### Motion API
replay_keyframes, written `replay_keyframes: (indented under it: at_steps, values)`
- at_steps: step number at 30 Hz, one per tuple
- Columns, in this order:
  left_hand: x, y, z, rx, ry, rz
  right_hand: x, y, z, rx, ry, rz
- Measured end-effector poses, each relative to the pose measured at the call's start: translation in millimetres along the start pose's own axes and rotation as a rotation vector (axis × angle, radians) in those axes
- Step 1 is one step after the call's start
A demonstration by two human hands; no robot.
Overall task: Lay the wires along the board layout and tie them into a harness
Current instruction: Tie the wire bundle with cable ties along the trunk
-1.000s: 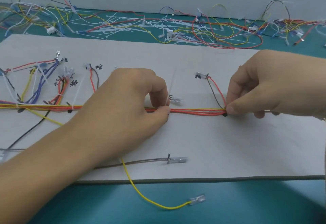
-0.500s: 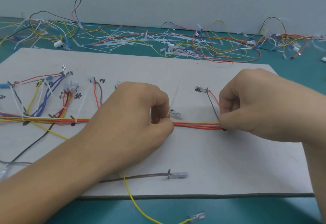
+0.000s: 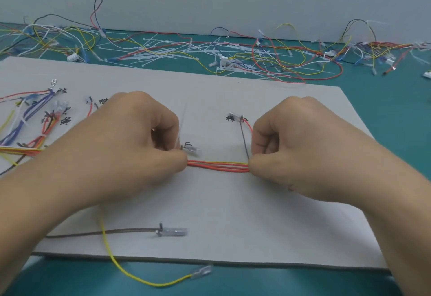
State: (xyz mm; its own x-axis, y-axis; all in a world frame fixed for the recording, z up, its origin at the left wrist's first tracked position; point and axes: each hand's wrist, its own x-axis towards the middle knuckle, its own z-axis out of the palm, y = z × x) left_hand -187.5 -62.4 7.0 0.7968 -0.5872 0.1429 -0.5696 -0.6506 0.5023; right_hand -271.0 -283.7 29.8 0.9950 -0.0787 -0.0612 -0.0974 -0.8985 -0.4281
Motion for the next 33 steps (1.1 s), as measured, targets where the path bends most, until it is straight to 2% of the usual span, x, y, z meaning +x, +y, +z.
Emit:
replay_keyframes:
  at_steps: [6,13,22,26,28,33]
  values:
    - [4.8,-10.6,-5.7,-0.016,-0.05,-0.042,2.2,-5.0,8.5,0.044,0.051,-0.011]
    - [6.3,-15.1,-8.4,-0.127,-0.137,-0.065,4.2,-3.8,4.7,0.055,-0.002,-0.009]
    - [4.4,-15.1,-11.4,-0.195,-0.185,-0.089,4.4,-3.2,0.5,0.125,-0.101,-0.01]
    - [5.1,-16.3,-12.5,-0.248,-0.226,-0.148,7.4,1.5,-15.3,0.195,-0.261,0.028]
    - [4.3,-14.7,-11.4,-0.224,-0.207,-0.117,18.3,6.5,-26.2,0.174,-0.183,0.058]
    - [7.1,-7.1,0.4,-0.119,0.071,0.016,95.7,17.2,-40.9,0.153,0.212,0.077]
